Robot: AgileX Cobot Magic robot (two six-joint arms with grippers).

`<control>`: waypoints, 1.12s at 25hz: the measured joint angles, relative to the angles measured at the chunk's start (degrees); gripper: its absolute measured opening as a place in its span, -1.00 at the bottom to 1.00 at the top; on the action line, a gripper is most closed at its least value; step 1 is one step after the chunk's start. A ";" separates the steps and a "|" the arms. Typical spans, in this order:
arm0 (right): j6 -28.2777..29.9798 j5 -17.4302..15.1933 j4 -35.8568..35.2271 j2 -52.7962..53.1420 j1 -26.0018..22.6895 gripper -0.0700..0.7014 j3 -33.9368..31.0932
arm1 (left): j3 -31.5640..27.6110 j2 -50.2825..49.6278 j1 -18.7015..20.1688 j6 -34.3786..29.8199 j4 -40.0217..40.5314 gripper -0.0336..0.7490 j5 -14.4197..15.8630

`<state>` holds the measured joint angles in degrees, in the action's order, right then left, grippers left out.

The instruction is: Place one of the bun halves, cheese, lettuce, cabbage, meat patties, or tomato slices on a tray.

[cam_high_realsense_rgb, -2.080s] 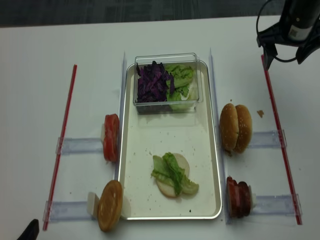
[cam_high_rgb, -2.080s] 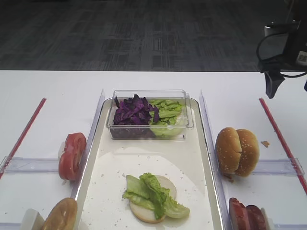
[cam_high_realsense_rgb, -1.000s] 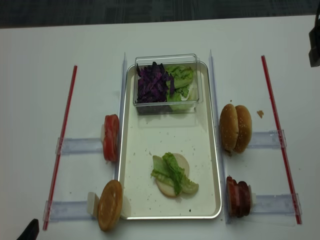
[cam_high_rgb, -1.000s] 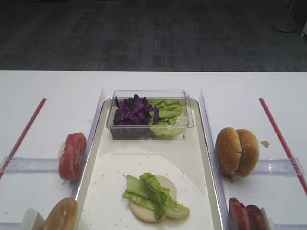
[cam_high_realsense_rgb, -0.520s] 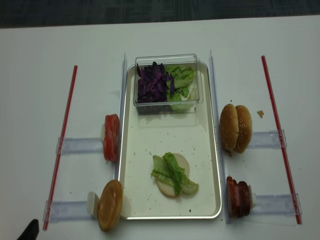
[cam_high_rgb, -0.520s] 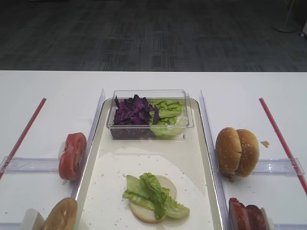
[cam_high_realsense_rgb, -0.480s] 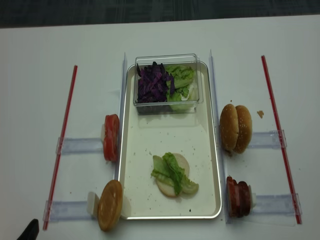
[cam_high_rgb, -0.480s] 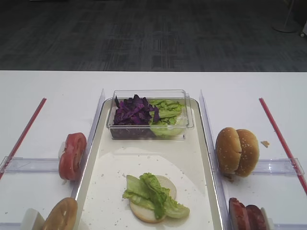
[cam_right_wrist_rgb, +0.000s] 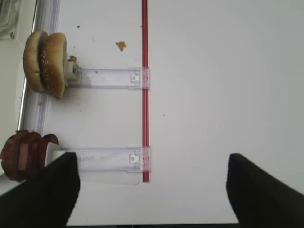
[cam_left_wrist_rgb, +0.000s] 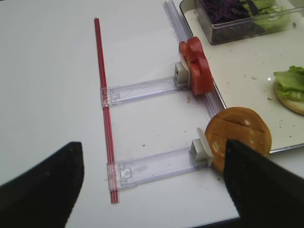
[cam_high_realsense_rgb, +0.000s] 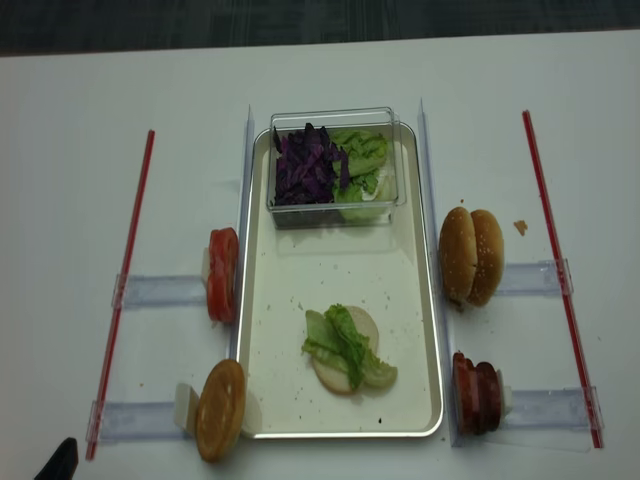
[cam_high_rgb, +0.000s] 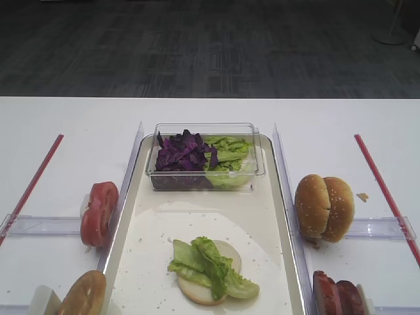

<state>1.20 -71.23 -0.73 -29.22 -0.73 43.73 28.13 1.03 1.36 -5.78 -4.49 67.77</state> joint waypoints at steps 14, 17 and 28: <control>0.02 4.18 -1.57 13.44 0.00 0.85 -14.46 | 0.00 0.00 0.00 0.00 0.00 0.50 0.00; 1.41 4.90 -1.56 14.80 0.00 0.84 -14.46 | 0.00 0.00 0.00 0.00 0.00 0.50 0.00; 5.19 6.73 -4.54 14.89 0.00 0.78 -16.22 | 0.00 0.00 0.00 0.00 0.00 0.50 0.00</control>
<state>6.39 -64.50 -5.27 -14.32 -0.73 27.52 28.13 1.03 1.36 -5.78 -4.49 67.77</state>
